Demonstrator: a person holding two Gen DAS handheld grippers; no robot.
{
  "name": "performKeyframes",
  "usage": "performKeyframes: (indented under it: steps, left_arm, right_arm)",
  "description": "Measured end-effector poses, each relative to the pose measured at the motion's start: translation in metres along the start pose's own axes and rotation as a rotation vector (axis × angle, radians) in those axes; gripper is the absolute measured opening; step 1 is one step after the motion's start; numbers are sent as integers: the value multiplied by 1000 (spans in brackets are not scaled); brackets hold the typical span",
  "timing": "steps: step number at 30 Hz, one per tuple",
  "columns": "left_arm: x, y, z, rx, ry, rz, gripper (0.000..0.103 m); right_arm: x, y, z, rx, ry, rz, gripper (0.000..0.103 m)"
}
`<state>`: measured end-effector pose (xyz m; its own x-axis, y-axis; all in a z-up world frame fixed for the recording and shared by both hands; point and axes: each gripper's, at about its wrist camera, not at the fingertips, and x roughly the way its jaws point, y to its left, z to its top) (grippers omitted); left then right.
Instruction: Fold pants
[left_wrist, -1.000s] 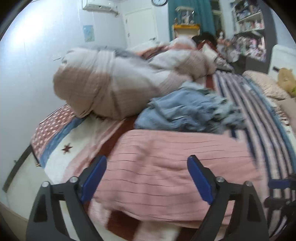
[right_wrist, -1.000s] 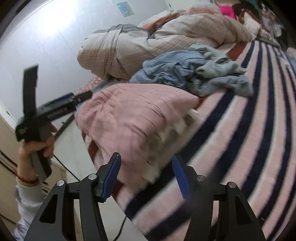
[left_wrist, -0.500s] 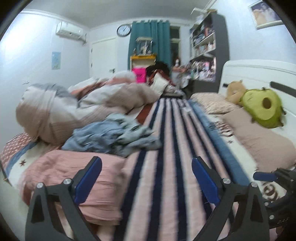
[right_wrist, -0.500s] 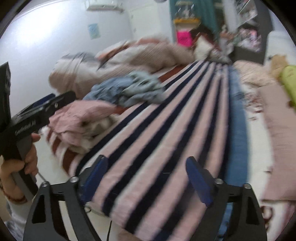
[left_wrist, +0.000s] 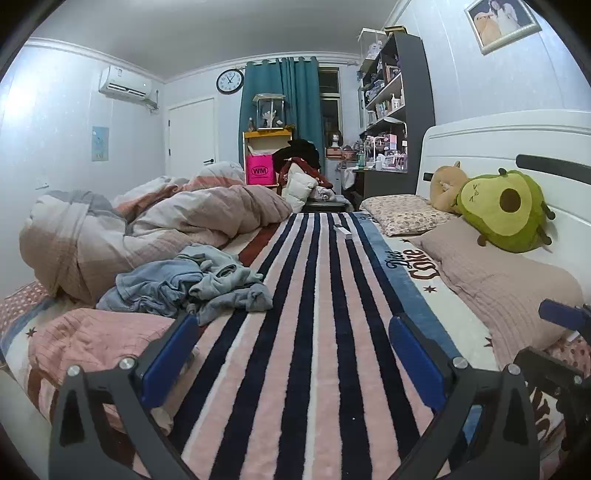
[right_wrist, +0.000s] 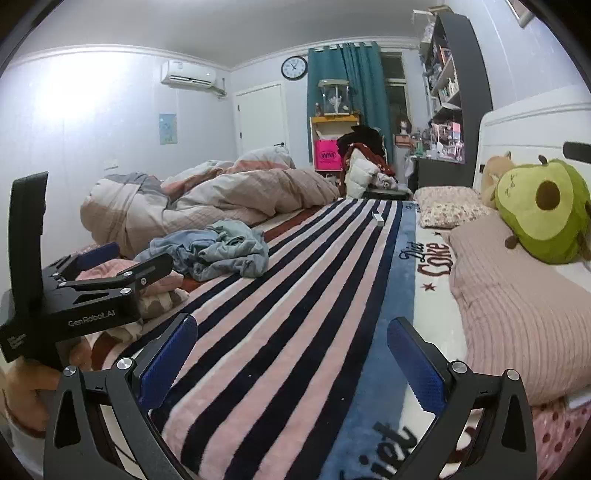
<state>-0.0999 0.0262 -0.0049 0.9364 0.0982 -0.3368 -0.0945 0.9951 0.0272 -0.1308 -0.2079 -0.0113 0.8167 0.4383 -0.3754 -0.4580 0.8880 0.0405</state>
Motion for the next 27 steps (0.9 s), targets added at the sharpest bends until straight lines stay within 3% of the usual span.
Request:
performKeyframes:
  steps: [27]
  left_arm:
    - [-10,11,-1,-18,-20,22,102]
  right_arm:
    - [-4,10,-2,-38,-24,30,102]
